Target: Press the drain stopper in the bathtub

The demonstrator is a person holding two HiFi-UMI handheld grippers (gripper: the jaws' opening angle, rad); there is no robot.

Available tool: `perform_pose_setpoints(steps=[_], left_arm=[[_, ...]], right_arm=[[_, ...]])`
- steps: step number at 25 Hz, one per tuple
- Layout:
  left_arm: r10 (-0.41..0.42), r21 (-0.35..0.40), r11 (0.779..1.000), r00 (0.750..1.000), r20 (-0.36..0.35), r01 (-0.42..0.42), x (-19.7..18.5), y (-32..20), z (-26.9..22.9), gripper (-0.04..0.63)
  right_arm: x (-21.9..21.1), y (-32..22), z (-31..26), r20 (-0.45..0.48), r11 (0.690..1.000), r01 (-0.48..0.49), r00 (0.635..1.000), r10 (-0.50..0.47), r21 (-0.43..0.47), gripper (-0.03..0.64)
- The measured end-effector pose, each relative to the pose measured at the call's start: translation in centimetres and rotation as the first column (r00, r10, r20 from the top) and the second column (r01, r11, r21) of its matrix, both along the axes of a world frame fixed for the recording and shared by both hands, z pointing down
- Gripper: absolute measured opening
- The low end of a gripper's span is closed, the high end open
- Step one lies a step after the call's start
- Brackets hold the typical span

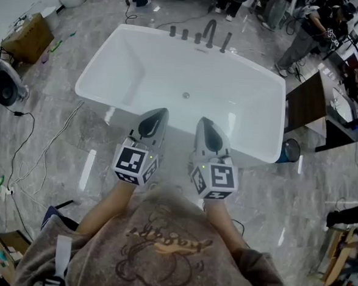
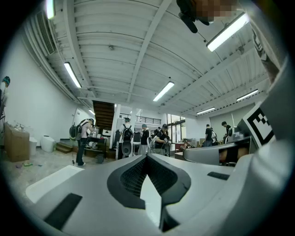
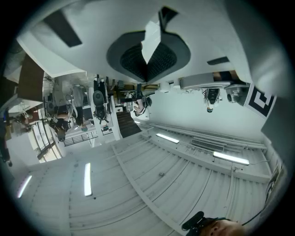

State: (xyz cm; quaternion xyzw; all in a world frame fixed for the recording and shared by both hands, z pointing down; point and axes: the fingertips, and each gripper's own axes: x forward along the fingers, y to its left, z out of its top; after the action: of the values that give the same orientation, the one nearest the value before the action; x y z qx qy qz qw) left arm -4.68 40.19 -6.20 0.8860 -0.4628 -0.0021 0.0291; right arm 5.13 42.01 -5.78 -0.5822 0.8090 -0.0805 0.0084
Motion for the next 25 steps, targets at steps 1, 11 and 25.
perform_pose_setpoints(steps=[1,11,25], left_arm=[[0.0,0.0,1.0,1.0,0.0,0.0,0.0,0.0,-0.1,0.006],[0.019,0.0,1.0,1.0,0.004,-0.019,-1.3,0.0,-0.4,0.007],[0.065,-0.002,0.998,0.998,0.014,-0.065,-2.8,-1.7,0.8,0.007]], right_arm=[[0.0,0.0,0.0,-0.002,1.0,0.0,1.0,0.0,0.001,0.0],[-1.1,-0.1,-0.7,0.026,1.0,-0.003,1.0,0.003,0.011,0.002],[-1.5,-0.7,-0.1,0.038,0.996,-0.084,0.996,0.083,0.031,0.002]])
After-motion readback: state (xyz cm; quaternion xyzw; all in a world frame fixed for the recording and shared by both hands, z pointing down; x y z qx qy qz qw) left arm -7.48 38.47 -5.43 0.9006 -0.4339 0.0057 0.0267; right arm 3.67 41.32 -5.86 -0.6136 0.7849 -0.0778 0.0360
